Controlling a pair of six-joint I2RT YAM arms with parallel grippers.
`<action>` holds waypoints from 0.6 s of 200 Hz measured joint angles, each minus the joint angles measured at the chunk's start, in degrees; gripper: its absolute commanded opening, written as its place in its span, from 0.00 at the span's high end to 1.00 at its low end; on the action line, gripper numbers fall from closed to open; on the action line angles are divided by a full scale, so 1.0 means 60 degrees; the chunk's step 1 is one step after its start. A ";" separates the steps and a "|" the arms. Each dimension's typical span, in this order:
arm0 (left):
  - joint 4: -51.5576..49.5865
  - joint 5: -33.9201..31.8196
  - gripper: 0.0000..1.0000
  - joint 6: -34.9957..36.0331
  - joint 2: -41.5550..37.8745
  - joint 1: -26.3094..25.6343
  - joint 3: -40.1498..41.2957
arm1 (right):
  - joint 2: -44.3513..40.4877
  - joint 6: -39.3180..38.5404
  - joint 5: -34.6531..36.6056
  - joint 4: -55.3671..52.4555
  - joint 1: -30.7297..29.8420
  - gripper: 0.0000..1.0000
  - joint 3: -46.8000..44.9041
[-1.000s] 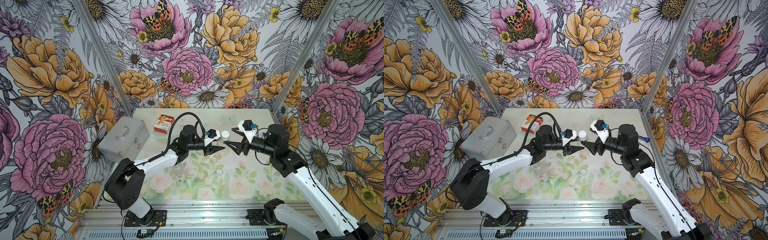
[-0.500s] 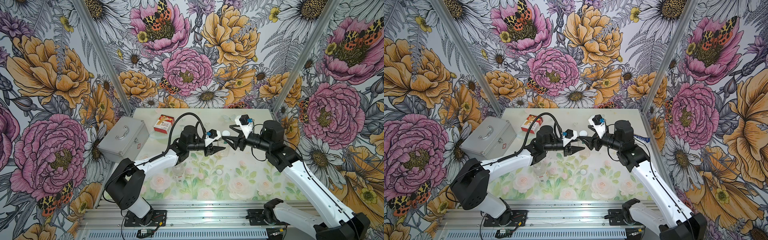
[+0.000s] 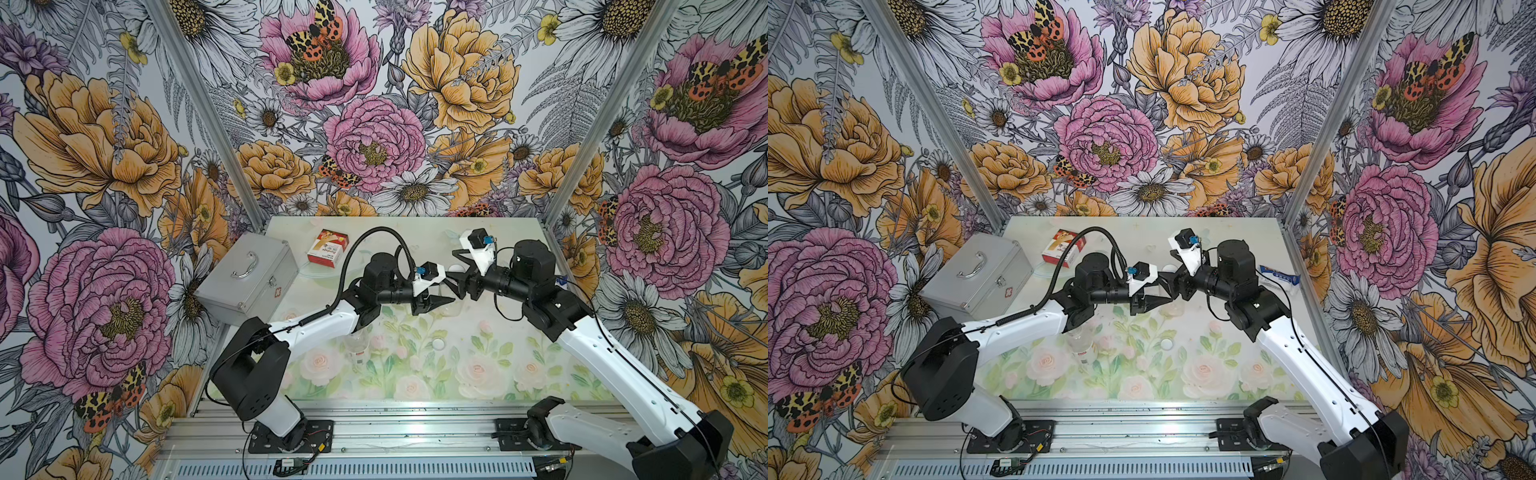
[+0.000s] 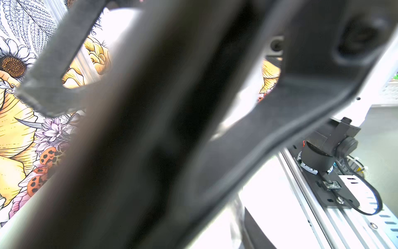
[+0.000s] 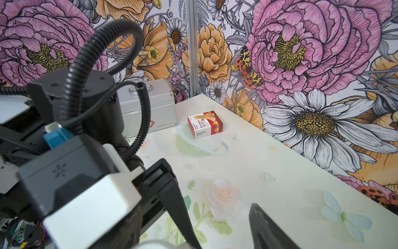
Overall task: Screw on the bottle caps
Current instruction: Screw the bottle cap onto the plastic bottle.
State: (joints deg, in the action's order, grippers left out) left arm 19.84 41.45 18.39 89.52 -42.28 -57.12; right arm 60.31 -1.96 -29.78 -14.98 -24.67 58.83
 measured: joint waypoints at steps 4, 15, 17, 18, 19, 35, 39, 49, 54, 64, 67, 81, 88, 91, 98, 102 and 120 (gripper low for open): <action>-0.0007 0.0029 0.61 -0.0004 -0.0007 0.0015 0.0000 | -0.0109 -0.0007 -0.0087 -0.0011 0.0051 0.21 -0.0047; -0.0015 0.0040 0.61 0.0004 -0.0018 0.0029 0.0000 | -0.0433 -0.0033 -0.0328 -0.0066 0.0175 0.21 -0.0160; -0.0015 0.0040 0.61 0.0004 -0.0018 0.0033 0.0000 | -0.0503 -0.0036 -0.0368 -0.0073 0.0204 0.21 -0.0178; -0.0015 0.0040 0.61 0.0004 -0.0018 0.0033 0.0000 | -0.0525 -0.0036 -0.0379 -0.0069 0.0211 0.21 -0.0186; -0.0015 0.0040 0.61 0.0004 -0.0018 0.0033 0.0000 | -0.0543 -0.0040 -0.0390 -0.0069 0.0219 0.20 -0.0193; -0.0018 0.0058 0.61 0.0004 -0.0018 0.0091 0.0000 | -0.0976 -0.0084 -0.0634 -0.0106 0.0401 0.20 -0.0284; -0.0018 0.0062 0.61 0.0004 -0.0018 0.0095 0.0000 | -0.1038 -0.0080 -0.0670 -0.0109 0.0441 0.21 -0.0291; -0.0018 0.0066 0.61 0.0004 -0.0018 0.0095 0.0000 | -0.1169 -0.0080 -0.0758 -0.0102 0.0532 0.20 -0.0291; -0.0018 0.0066 0.61 0.0004 -0.0018 0.0095 0.0000 | -0.1206 -0.0080 -0.0772 -0.0102 0.0568 0.21 -0.0291; -0.0018 0.0069 0.61 0.0004 -0.0018 0.0095 0.0000 | -0.1228 -0.0073 -0.0834 -0.0102 0.0648 0.21 -0.0291; -0.0018 0.0073 0.61 0.0004 -0.0018 0.0095 0.0000 | -0.1224 -0.0073 -0.0845 -0.0102 0.0670 0.21 -0.0291; -0.0018 0.0102 0.61 0.0000 -0.0018 0.0095 0.0000 | -0.1188 -0.0066 -0.0841 -0.0113 0.0754 0.22 -0.0291; -0.0018 0.0106 0.61 0.0000 -0.0018 0.0095 0.0000 | -0.1151 -0.0066 -0.0834 -0.0102 0.0769 0.22 -0.0291; -0.0018 0.0106 0.61 0.0000 -0.0018 0.0095 0.0000 | -0.1133 -0.0069 -0.0827 -0.0102 0.0783 0.22 -0.0291; -0.0022 0.0106 0.61 0.0000 -0.0018 0.0091 0.0000 | -0.1071 -0.0066 -0.0827 -0.0106 0.0812 0.23 -0.0291; -0.0040 0.0106 0.61 -0.0004 -0.0018 0.0091 0.0000 | -0.1027 -0.0062 -0.0834 -0.0098 0.0812 0.23 -0.0291; -0.0171 0.0095 0.61 -0.0015 -0.0018 0.0091 0.0004 | -0.0816 -0.0062 -0.0838 -0.0076 0.0798 0.24 -0.0277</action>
State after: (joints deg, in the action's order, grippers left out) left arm 18.81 42.02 18.31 89.41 -41.74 -57.10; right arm 55.42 -2.33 -34.81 -15.44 -19.88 57.17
